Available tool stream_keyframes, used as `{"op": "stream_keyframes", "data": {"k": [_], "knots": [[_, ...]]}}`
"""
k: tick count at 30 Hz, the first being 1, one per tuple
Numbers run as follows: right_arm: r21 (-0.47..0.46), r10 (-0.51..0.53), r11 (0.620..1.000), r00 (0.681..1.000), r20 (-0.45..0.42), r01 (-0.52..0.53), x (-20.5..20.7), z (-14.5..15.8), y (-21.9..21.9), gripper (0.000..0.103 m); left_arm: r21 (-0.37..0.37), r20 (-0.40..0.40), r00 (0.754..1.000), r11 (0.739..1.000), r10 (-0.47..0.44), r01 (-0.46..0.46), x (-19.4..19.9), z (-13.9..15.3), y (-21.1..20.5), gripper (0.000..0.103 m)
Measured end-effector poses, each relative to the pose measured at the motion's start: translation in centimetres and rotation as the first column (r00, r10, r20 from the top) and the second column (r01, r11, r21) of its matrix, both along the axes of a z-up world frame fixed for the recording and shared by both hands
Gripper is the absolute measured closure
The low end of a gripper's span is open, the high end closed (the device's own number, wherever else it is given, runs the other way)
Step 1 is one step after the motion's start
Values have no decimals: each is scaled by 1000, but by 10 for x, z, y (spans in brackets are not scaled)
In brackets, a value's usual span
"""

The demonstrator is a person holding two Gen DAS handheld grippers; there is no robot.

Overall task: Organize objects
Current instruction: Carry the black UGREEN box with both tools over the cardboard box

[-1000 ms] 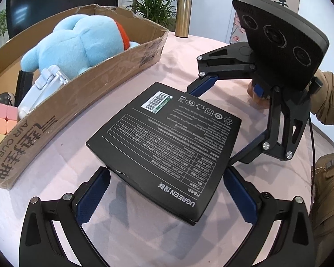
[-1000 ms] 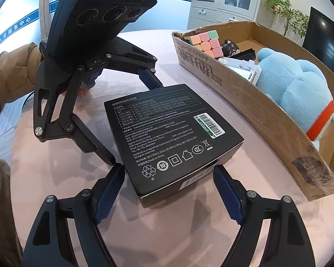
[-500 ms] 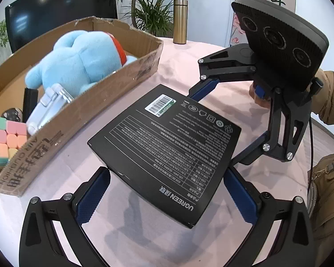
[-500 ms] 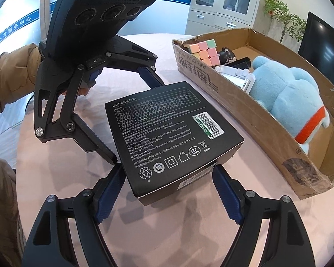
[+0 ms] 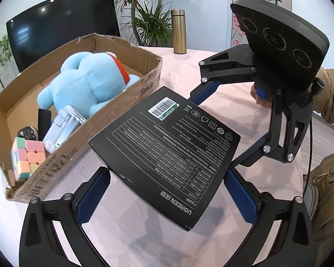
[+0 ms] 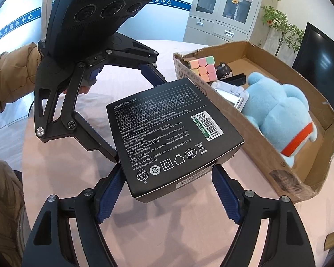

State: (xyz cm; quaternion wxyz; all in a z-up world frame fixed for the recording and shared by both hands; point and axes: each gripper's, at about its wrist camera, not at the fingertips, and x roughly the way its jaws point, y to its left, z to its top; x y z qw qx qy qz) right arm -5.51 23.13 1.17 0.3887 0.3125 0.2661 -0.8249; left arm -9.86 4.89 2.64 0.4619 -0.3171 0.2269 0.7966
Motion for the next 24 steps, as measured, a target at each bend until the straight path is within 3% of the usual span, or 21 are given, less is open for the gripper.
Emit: {"op": "stream_keyframes", "data": {"k": [15,24], "knots": [[-5,-15,1000,998,-62,15,10,31,4,24,-13,-82,997,1000,-7,6,5,31,6,2],[-16,-30,999,995,-95,29,-24,59,2,28,29,-106,994,1000,15,-12,-36,55,-2,2]]}}
